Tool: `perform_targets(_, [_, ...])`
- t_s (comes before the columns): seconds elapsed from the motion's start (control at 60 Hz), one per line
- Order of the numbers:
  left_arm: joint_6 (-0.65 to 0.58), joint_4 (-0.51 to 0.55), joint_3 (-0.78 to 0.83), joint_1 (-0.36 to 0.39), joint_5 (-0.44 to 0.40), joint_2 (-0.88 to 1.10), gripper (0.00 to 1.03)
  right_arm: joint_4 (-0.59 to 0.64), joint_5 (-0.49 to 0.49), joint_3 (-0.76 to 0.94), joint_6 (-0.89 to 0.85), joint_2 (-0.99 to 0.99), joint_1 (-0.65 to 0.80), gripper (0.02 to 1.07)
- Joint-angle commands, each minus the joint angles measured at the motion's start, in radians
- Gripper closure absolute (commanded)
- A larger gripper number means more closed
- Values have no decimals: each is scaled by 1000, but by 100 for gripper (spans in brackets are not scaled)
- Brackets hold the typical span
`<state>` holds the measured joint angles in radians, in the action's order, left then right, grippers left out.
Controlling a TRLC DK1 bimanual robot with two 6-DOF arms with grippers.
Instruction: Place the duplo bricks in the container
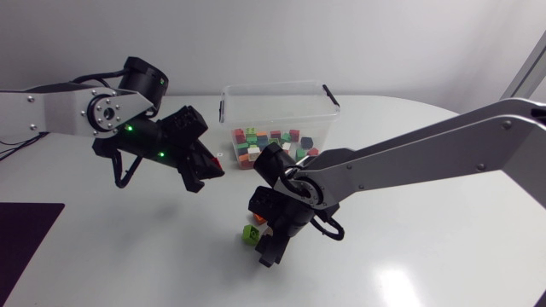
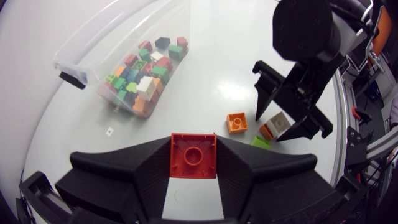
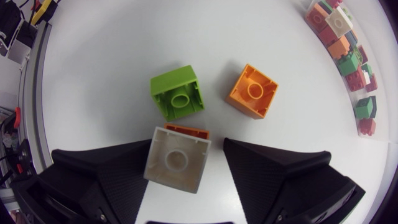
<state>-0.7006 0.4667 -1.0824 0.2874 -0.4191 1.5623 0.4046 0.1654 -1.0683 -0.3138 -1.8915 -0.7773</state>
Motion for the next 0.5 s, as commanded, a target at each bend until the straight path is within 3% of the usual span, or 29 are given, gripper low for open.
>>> perform_targets(0.0, [16,12,-51,-22,-33,-30,72,-1,-6,-16,18,-34,-8,68])
perform_targets(0.067, [33,12,-79,-30,-55,-31,72,-1,-6,-16,12,-41,-8,78])
perform_targets(0.183, [62,0,-117,-34,-81,-24,72,8,-6,-16,4,-43,-11,80])
perform_targets(0.483, [196,-146,-269,-19,-83,107,72,99,40,-1,-30,121,64,82])
